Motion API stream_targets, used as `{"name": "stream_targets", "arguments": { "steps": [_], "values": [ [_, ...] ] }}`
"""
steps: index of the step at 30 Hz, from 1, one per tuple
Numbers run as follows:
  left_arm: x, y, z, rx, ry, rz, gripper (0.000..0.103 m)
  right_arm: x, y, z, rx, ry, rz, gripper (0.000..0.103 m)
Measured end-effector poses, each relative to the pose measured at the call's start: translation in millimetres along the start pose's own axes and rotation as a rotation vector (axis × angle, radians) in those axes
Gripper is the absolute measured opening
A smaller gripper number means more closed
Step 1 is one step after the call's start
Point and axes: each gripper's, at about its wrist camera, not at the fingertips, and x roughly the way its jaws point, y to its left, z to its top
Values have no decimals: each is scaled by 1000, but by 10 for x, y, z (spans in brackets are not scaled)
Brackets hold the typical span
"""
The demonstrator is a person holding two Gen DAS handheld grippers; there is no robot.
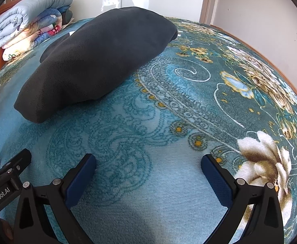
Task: Fold clothes
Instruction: 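Move both grippers toward the crumpled dark grey hoodie on the bed, then grasp the hoodie with the right gripper and lift it off the bed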
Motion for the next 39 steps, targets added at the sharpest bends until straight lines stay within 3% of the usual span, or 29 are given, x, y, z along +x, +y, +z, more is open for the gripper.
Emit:
{"name": "stream_targets", "arguments": {
  "steps": [4, 5, 8, 9, 14, 19, 21, 22, 23, 25, 26, 27, 30, 35, 39],
  "values": [
    [-121, 216, -4, -75, -19, -77, 103, -25, -65, 38, 19, 30, 41, 103],
    [-156, 303, 5, -105, -40, -57, 103, -51, -104, 58, 33, 38, 67, 103],
    [-235, 567, 46, -193, -83, 16, 103, -253, -130, 210, 82, -96, 139, 103],
    [-239, 647, 59, -222, -82, 30, 103, -280, -55, 308, 58, -103, 150, 103],
    [-271, 878, 55, -307, -90, 17, 103, -331, 646, 695, -183, -121, 226, 103],
    [-268, 998, 56, -357, -94, 34, 103, -81, 1093, 566, -425, -71, 184, 103],
    [-262, 1021, 50, -369, -87, 37, 103, -16, 1151, 476, -509, -99, 136, 103],
    [-259, 1032, 46, -374, -83, 39, 103, -59, 1225, 451, -543, -153, 96, 103],
    [-254, 1007, 46, -360, -81, 52, 103, -39, 1276, 448, -584, -192, 43, 100],
    [-239, 969, 44, -336, -73, 69, 103, -4, 1330, 521, -624, -232, -47, 76],
    [-246, 963, 39, -330, -76, 70, 103, 18, 1353, 580, -636, -244, -88, 59],
    [-244, 955, 43, -326, -79, 62, 103, 49, 1338, 669, -618, -233, -106, 44],
    [-240, 929, 53, -312, -87, 36, 103, 31, 1137, 950, -449, -215, -96, 26],
    [-267, 799, 91, -260, -120, -48, 103, -351, 255, 1370, -86, -273, -43, 18],
    [-303, 612, 131, -190, -151, -86, 103, -740, -385, 1442, 85, -327, 11, 16]
  ]
}}
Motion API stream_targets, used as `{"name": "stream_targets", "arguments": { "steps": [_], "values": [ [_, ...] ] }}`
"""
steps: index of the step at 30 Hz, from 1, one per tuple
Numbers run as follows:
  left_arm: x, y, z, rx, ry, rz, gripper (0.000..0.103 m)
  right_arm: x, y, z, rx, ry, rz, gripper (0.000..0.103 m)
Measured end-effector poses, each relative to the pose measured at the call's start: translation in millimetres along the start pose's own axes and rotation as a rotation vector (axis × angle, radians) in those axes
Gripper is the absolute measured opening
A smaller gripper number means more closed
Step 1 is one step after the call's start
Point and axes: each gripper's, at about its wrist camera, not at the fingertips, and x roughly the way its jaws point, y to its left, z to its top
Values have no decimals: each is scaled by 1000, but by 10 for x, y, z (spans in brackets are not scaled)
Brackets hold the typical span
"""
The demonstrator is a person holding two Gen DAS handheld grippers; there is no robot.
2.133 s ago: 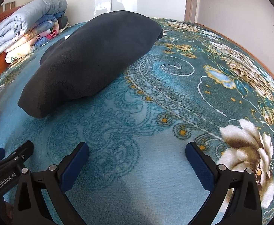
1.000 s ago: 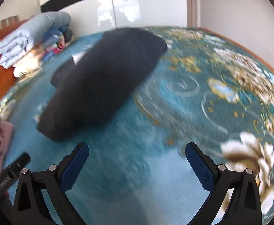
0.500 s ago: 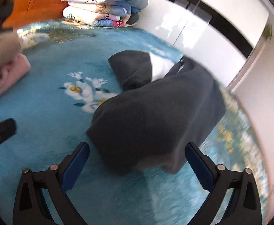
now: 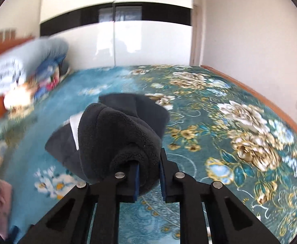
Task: Fold clothes
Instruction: 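Grasp the hoodie with the right gripper and lift it off the bed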
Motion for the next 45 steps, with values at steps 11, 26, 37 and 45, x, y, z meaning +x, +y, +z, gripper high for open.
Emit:
{"name": "stream_targets", "arguments": {
  "steps": [11, 26, 37, 45],
  "values": [
    [-203, -162, -15, 61, -78, -93, 103, -1293, -546, -601, 78, -68, 146, 10],
    [-187, -70, -31, 19, -9, -136, 103, -1436, -549, -757, -73, 137, 244, 25],
    [-408, 54, 68, -7, -128, -147, 103, 672, 768, -94, -377, 284, 168, 82],
    [-218, 31, 75, -7, -80, -157, 103, 1292, 553, -364, -362, 443, -19, 45]
  ]
}}
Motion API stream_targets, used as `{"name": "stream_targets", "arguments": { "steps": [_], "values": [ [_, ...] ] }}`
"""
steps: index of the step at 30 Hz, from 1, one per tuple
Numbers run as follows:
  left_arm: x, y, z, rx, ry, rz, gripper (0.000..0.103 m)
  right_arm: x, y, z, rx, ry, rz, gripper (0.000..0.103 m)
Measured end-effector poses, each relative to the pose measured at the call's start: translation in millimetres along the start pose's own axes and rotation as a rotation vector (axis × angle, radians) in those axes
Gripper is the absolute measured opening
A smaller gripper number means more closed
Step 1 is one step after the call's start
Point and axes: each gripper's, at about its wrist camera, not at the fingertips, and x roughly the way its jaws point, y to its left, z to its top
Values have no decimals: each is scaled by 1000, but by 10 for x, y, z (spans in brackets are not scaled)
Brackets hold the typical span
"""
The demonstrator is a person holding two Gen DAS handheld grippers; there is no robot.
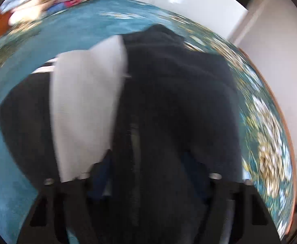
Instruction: Fold clothes
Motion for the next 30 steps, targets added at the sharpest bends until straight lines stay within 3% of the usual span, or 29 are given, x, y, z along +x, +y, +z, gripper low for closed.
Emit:
{"name": "stream_targets", "arguments": {
  "steps": [3, 7, 11, 13, 15, 17, 21, 26, 29, 30],
  "values": [
    [67, -119, -40, 42, 16, -34, 103, -79, -523, -172, 155, 36, 26, 16],
    [185, -312, -137, 105, 73, -130, 103, -485, -1135, -527, 235, -52, 8, 15],
    [238, -579, -238, 199, 112, -180, 103, -836, -1911, -1049, 385, -130, 15, 15],
    [262, -721, -281, 226, 144, -174, 103, -793, -2242, -1286, 475, -121, 14, 15],
    [244, -889, -343, 213, 180, -243, 103, -571, -2516, -1530, 578, -72, 84, 15],
    [267, -1110, -421, 215, 247, -346, 103, -323, -2661, -1767, 675, -27, 185, 14],
    [338, -1571, -558, 268, 325, -368, 103, -123, -2672, -1904, 744, -36, 264, 14],
    [460, -2064, -688, 245, 440, -443, 103, -71, -2804, -1950, 745, -100, 367, 18],
    [513, -2234, -814, 251, 471, -397, 103, -154, -2888, -2006, 728, -154, 414, 25],
    [518, -2265, -842, 261, 469, -362, 103, -205, -2903, -2010, 710, -168, 402, 34]
  ]
}}
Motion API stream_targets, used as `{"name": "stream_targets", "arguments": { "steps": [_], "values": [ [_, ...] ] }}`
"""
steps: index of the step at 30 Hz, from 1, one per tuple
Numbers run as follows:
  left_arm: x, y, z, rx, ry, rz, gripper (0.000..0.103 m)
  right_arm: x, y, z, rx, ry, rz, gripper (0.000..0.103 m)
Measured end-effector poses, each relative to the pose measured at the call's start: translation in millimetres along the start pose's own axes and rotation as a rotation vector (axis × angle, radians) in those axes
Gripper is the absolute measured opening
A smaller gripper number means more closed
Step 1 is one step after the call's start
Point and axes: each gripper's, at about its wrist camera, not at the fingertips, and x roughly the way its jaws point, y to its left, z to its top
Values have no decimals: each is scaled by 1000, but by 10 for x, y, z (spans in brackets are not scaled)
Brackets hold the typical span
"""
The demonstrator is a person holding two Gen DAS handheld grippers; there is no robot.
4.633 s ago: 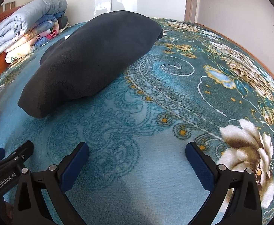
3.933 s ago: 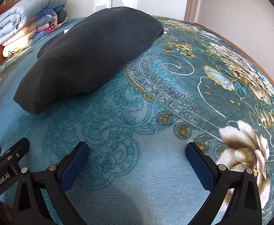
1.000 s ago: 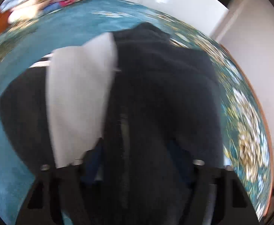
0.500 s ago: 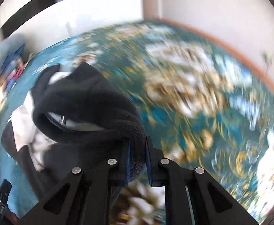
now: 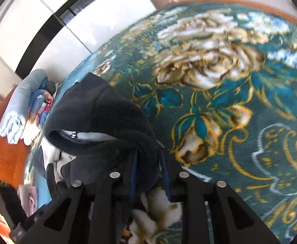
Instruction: Fold clothes
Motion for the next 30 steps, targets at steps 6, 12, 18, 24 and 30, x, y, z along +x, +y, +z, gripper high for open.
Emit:
{"name": "stream_targets", "arguments": {
  "steps": [6, 12, 18, 24, 30],
  "values": [
    [59, -98, -74, -13, 38, 144, 103, -67, 352, -43, -277, -62, 1, 82],
    [81, -70, -87, -101, 53, 163, 103, 295, 198, 155, -235, -38, -39, 81],
    [65, -57, -88, -189, 27, 124, 101, 365, -381, 197, 190, 8, 184, 28],
    [64, -71, -118, -235, 21, 189, 66, 175, -390, 2, 211, 6, 218, 14],
    [-19, -33, -204, -277, 21, 217, 17, 45, -337, -235, 245, 22, 275, 7]
  ]
}}
